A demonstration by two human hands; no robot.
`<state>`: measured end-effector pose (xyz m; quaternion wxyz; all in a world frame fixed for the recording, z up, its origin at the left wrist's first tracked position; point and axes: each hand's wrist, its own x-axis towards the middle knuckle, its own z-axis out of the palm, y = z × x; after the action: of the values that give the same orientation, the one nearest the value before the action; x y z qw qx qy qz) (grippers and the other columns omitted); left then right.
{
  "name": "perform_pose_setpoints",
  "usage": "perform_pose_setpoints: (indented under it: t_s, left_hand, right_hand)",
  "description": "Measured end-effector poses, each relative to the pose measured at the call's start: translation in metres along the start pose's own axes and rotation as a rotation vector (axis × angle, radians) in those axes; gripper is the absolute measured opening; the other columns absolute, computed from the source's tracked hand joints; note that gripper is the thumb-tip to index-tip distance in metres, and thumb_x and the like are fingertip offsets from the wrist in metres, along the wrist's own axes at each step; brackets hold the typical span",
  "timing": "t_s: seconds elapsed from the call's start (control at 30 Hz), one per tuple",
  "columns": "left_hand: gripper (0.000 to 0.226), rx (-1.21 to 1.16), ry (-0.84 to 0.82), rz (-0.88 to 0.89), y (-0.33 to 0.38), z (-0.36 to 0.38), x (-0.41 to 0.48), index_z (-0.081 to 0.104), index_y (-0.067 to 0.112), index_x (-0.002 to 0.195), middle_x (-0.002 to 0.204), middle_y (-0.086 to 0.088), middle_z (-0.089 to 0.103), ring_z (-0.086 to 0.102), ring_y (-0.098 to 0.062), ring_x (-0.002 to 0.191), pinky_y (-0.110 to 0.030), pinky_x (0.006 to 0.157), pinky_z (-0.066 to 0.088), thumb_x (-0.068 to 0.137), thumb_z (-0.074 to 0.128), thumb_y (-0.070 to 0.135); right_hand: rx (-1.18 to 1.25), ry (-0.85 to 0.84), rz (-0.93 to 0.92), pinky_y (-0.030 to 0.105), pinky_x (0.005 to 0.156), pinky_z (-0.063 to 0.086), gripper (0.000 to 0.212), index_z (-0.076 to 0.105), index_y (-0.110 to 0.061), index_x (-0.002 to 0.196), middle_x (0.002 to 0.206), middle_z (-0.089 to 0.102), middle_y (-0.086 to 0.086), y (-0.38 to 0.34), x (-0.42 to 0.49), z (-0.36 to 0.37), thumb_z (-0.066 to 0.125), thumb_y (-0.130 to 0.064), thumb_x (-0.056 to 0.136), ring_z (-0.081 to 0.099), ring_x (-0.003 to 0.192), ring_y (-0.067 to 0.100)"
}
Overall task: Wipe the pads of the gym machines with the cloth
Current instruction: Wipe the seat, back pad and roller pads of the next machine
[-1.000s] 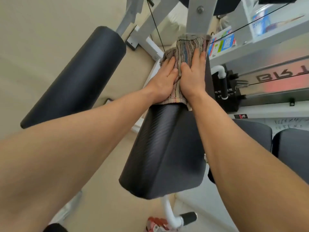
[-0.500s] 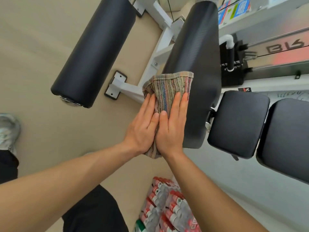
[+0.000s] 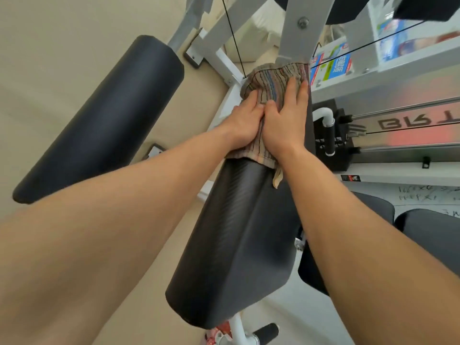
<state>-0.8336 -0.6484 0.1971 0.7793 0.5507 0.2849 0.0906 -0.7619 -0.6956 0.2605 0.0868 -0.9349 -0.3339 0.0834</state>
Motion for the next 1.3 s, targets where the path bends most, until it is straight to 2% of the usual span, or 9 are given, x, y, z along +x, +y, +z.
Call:
perform_pose_setpoints:
  t_s: [0.2, 0.33, 0.4, 0.5, 0.67, 0.9, 1.07, 1.23, 1.3]
  left_hand:
    - [0.050, 0.044, 0.006, 0.065, 0.028, -0.008, 0.031, 0.020, 0.015, 0.159, 0.165, -0.010, 0.026, 0.026, -0.025, 0.151, -0.029, 0.118, 0.019, 0.110, 0.024, 0.027]
    - [0.048, 0.070, 0.031, 0.106, 0.014, -0.001, -0.011, 0.024, 0.017, 0.158, 0.165, -0.005, 0.027, 0.026, -0.020, 0.150, -0.016, 0.110, 0.017, 0.111, 0.025, 0.024]
    - [0.050, 0.085, 0.012, 0.126, -0.004, 0.002, -0.036, 0.021, 0.017, 0.160, 0.166, -0.003, 0.023, 0.023, -0.019, 0.152, -0.021, 0.118, 0.014, 0.110, 0.026, 0.027]
    - [0.057, 0.122, 0.001, 0.104, -0.029, 0.009, -0.084, 0.012, 0.017, 0.162, 0.169, -0.003, 0.012, 0.011, -0.017, 0.155, -0.039, 0.127, 0.011, 0.109, 0.026, 0.033]
    - [0.057, 0.257, -0.003, 0.037, -0.054, 0.016, -0.180, 0.003, 0.022, 0.162, 0.170, 0.001, 0.000, 0.004, -0.012, 0.156, -0.038, 0.127, 0.009, 0.110, 0.021, 0.039]
    - [0.057, 0.441, 0.019, -0.006, -0.073, 0.025, -0.281, 0.001, 0.027, 0.161, 0.170, 0.008, 0.000, 0.010, -0.010, 0.154, -0.038, 0.124, 0.020, 0.109, 0.020, 0.040]
    - [0.054, 0.615, 0.049, 0.045, -0.073, 0.028, -0.326, 0.016, 0.025, 0.161, 0.169, 0.003, 0.016, 0.027, -0.016, 0.151, -0.039, 0.119, 0.031, 0.109, 0.025, 0.033]
    - [0.053, 0.852, 0.042, 0.100, -0.059, 0.031, -0.343, 0.026, 0.025, 0.159, 0.167, -0.001, 0.023, 0.035, -0.024, 0.147, -0.043, 0.115, 0.036, 0.106, 0.036, 0.026]
    - [0.055, 0.956, 0.068, 0.139, -0.060, 0.037, -0.341, 0.027, 0.025, 0.157, 0.166, -0.004, 0.024, 0.041, -0.029, 0.143, -0.045, 0.109, 0.041, 0.105, 0.043, 0.025]
  right_hand:
    - [-0.051, 0.011, -0.006, 0.046, 0.124, 0.016, 0.066, 0.038, -0.013, 0.153, 0.164, 0.024, 0.014, -0.008, 0.057, -0.008, 0.043, -0.031, 0.089, 0.020, 0.152, 0.031]
    - [-0.086, -0.029, -0.036, 0.042, 0.127, 0.003, 0.067, 0.022, -0.016, 0.160, 0.170, 0.005, 0.011, -0.006, 0.023, -0.008, 0.045, -0.024, 0.098, 0.002, 0.157, 0.027]
    - [-0.088, -0.041, -0.048, 0.038, 0.126, -0.001, 0.068, 0.017, -0.016, 0.161, 0.171, 0.001, 0.008, -0.004, -0.010, -0.007, 0.045, -0.025, 0.099, -0.002, 0.157, 0.024]
    - [0.002, -0.053, -0.064, 0.040, 0.126, 0.002, 0.069, 0.015, -0.015, 0.161, 0.171, 0.000, 0.008, 0.001, -0.071, -0.004, 0.045, -0.027, 0.100, -0.001, 0.157, 0.022]
    - [0.069, -0.036, -0.090, 0.043, 0.127, 0.004, 0.069, 0.015, -0.014, 0.161, 0.170, 0.001, 0.008, 0.000, -0.171, 0.003, 0.041, -0.030, 0.099, 0.000, 0.157, 0.022]
    - [0.151, -0.042, -0.026, 0.039, 0.128, 0.001, 0.067, 0.008, -0.019, 0.162, 0.171, 0.000, 0.002, 0.004, -0.287, 0.012, 0.031, -0.036, 0.101, -0.003, 0.157, 0.015]
    - [0.199, -0.075, 0.040, 0.039, 0.127, 0.001, 0.065, 0.006, -0.022, 0.162, 0.171, -0.001, -0.002, 0.010, -0.328, 0.012, 0.035, -0.038, 0.106, -0.005, 0.156, 0.013]
    - [0.267, -0.161, 0.086, 0.041, 0.125, 0.019, 0.062, 0.016, -0.027, 0.162, 0.171, 0.006, -0.005, 0.012, -0.339, -0.010, 0.041, -0.033, 0.105, 0.010, 0.156, 0.015]
    - [0.292, -0.185, 0.086, 0.038, 0.123, 0.022, 0.061, 0.021, -0.027, 0.161, 0.170, 0.011, -0.005, 0.015, -0.341, -0.018, 0.043, -0.028, 0.104, 0.017, 0.155, 0.016]
